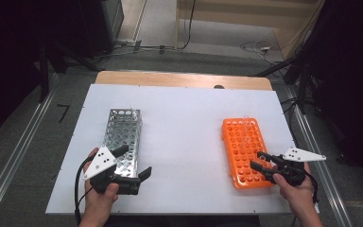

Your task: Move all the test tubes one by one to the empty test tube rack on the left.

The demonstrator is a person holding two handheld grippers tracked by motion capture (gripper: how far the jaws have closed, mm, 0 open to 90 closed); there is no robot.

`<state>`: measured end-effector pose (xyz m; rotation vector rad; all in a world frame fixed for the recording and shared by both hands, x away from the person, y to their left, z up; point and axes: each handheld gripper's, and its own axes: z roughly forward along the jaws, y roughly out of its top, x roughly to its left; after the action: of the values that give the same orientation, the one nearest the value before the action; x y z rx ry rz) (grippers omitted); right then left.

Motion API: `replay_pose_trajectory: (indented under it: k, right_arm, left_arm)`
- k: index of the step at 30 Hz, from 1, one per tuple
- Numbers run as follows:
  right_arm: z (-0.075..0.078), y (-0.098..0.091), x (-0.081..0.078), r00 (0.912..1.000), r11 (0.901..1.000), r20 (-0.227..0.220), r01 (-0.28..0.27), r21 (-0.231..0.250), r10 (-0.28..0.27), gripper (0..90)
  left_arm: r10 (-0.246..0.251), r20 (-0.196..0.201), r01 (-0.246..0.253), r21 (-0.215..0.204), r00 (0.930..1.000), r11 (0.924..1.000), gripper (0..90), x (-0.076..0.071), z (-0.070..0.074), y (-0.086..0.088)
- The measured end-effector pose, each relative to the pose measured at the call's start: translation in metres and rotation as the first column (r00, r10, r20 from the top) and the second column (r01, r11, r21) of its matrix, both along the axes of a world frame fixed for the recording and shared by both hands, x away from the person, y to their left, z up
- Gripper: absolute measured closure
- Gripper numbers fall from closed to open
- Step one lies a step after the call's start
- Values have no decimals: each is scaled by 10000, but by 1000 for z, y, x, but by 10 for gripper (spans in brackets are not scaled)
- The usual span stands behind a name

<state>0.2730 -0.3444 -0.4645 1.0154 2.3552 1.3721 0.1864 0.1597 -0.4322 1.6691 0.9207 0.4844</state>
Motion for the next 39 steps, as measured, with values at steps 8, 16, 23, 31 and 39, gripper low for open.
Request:
replay_pose_trajectory:
  k: [8, 16, 23, 31, 39]
  right_arm:
    - [-7, -4, 3, 9994, 9998, -315, -154, -111, 150, 565]
    - [-10, -2, 3, 9995, 9988, -217, -220, -427, 211, 643]
    - [-10, 0, 2, 9999, 9978, 14, -99, -650, 100, 692]
    - [-9, 1, 2, 10000, 9974, 54, 9, -721, -5, 733]
    - [-9, 0, 3, 9999, 9983, -103, -7, -587, 1, 737]
  left_arm:
    - [5, -34, -5, -1, 10000, 10000, 0, 0, 0, 0]
    - [-22, -14, 22, -9, 10000, 10000, 0, 0, 0, 0]
    - [-46, -34, 47, 36, 10000, 10000, 0, 0, -1, -1]
    - [-57, -31, 57, 32, 10000, 10000, 0, 0, -1, -1]
    - [-45, -21, 45, 35, 10000, 10000, 0, 0, 0, -1]
